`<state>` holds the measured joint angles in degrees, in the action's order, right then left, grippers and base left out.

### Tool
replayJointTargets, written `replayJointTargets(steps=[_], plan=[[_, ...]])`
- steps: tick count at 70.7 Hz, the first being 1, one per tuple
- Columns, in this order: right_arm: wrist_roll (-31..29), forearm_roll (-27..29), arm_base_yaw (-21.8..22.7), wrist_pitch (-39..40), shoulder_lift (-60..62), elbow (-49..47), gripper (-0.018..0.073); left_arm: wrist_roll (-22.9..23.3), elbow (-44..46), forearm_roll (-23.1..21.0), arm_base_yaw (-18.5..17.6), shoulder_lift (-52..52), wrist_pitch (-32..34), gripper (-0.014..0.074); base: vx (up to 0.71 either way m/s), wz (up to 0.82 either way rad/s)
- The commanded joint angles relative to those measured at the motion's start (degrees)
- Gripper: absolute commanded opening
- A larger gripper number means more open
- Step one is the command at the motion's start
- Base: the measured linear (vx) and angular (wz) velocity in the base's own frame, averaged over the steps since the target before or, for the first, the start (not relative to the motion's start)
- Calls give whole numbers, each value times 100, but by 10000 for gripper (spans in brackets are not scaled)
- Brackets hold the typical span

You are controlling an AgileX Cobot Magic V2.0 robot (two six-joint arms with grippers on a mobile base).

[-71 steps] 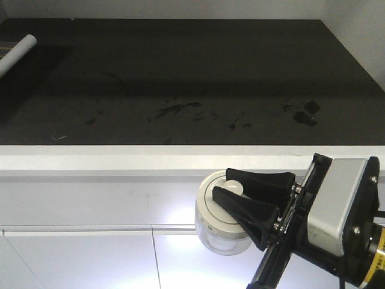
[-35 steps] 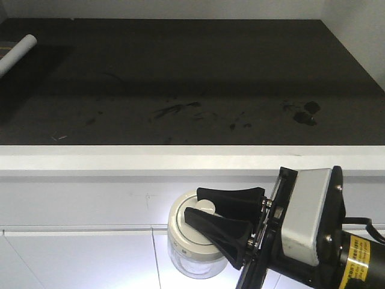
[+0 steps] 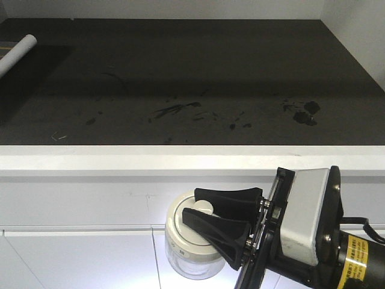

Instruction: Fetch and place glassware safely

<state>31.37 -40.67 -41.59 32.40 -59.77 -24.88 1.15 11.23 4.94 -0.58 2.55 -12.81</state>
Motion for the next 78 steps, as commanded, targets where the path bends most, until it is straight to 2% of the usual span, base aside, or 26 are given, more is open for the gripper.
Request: replayJointTargets(steps=[1, 78], plan=[[-2, 152, -16, 565, 82, -204, -4, 48, 153, -53, -30, 62, 390, -7, 0, 0], [-2, 140, -16, 565, 82, -204, -4, 48, 153, -53, -30, 62, 390, -7, 0, 1]])
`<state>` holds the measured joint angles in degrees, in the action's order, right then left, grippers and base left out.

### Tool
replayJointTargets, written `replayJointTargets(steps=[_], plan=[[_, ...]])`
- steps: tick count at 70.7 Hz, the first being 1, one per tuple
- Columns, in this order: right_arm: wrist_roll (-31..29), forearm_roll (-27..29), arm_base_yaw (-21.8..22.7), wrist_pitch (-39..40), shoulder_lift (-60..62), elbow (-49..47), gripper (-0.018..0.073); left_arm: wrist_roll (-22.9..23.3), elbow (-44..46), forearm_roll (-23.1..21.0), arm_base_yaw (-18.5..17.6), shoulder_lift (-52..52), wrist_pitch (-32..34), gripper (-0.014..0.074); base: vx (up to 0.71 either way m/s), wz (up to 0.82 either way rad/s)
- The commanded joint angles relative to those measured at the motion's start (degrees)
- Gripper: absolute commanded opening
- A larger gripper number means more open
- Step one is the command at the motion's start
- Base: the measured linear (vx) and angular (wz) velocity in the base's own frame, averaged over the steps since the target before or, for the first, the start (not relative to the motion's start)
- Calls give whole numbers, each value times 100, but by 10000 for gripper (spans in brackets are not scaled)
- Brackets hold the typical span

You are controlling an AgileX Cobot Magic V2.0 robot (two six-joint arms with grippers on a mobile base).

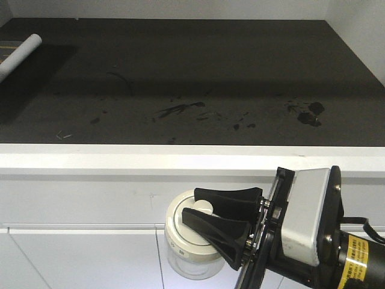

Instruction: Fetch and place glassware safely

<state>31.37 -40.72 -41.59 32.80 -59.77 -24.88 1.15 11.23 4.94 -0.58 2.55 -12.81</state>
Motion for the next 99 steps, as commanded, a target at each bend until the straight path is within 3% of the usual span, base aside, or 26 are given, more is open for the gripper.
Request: replayJointTargets(steps=[1, 36, 99], plan=[[-2, 145, -16, 525, 82, -204, -4, 48, 153, -53, -30, 62, 390, -7, -1, 11], [-2, 145, -16, 525, 82, -204, -4, 48, 153, -53, -30, 62, 390, -7, -4, 27], [-2, 145, -16, 525, 82, -204, -4, 48, 153, -53, -30, 62, 390, -7, -5, 51]])
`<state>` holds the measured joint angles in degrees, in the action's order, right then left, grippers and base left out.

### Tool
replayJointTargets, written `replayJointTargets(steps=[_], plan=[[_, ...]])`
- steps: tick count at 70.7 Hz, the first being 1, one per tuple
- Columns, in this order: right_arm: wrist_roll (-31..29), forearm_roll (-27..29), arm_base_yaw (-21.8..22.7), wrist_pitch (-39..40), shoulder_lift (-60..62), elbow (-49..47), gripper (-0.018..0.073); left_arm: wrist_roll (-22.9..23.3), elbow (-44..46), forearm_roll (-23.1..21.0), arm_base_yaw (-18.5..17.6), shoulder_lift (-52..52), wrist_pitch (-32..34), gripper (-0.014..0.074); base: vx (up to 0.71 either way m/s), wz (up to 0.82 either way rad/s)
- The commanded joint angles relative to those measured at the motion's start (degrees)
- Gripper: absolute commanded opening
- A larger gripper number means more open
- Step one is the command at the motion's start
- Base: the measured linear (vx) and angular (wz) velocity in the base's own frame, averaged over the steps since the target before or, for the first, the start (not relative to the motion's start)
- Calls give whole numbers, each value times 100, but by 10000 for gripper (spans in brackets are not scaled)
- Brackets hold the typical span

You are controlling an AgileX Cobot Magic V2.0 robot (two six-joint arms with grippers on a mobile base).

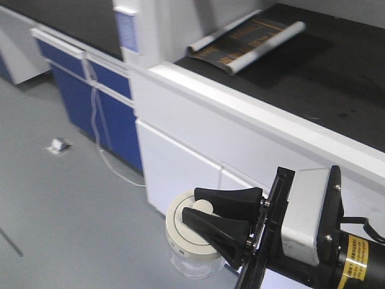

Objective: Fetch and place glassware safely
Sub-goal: 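Drive the base across the lab carrying the jar in the right gripper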

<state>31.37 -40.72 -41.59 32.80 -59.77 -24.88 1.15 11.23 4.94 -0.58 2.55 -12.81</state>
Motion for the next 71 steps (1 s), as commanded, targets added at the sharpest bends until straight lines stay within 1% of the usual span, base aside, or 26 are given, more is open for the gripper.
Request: replayJointTargets(steps=[1, 71], plan=[[-2, 145, -16, 525, 82, -204, -4, 48, 153, -53, -30, 62, 390, -7, -4, 58], [-2, 145, -16, 525, 82, -204, -4, 48, 153, -53, -30, 62, 390, -7, -5, 63]])
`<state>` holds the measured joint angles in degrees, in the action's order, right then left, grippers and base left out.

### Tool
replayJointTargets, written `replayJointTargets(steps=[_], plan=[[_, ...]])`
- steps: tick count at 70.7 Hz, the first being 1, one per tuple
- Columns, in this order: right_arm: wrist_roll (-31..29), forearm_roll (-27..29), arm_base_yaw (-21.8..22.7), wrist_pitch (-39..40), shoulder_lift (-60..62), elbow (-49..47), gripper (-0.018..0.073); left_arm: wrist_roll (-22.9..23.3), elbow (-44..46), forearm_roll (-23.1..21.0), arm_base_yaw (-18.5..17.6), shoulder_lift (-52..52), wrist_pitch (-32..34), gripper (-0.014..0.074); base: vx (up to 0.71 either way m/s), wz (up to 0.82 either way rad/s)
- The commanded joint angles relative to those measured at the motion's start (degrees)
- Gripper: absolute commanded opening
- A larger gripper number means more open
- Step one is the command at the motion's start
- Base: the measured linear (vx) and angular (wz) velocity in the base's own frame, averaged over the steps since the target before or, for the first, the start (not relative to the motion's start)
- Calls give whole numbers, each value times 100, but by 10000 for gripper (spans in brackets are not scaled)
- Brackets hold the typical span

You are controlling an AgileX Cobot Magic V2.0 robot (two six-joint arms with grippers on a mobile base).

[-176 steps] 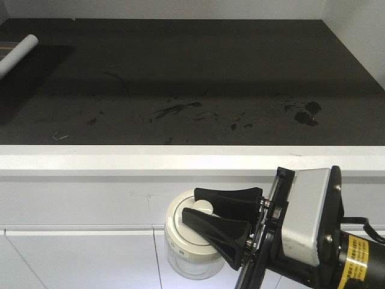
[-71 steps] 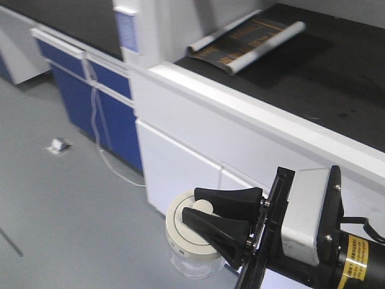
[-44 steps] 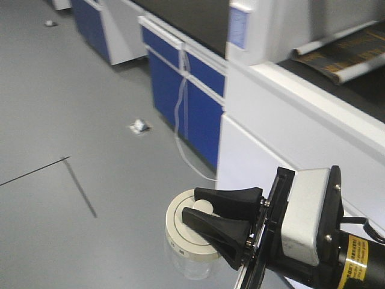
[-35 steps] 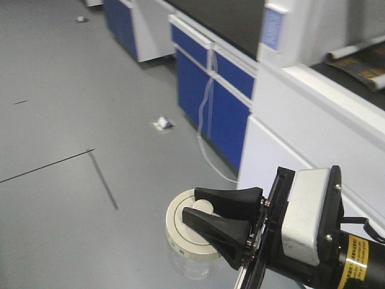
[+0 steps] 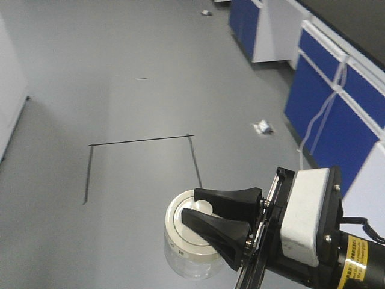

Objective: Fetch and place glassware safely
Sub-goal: 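Drive the base across the lab carrying the jar in the right gripper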

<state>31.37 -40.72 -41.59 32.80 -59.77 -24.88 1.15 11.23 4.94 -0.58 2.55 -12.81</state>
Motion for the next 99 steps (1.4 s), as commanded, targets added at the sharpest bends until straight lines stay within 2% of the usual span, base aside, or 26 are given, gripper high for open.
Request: replayJointTargets(steps=[1, 52, 99], plan=[[-2, 145, -16, 525, 82, -204, -4, 48, 153, -53, -30, 62, 390, -7, -1, 52], [-2, 145, -16, 525, 82, -204, -4, 48, 153, -53, -30, 62, 390, -7, 7, 25], [-2, 145, -16, 525, 82, -204, -4, 48, 153, -53, -30, 62, 390, -7, 27, 0]])
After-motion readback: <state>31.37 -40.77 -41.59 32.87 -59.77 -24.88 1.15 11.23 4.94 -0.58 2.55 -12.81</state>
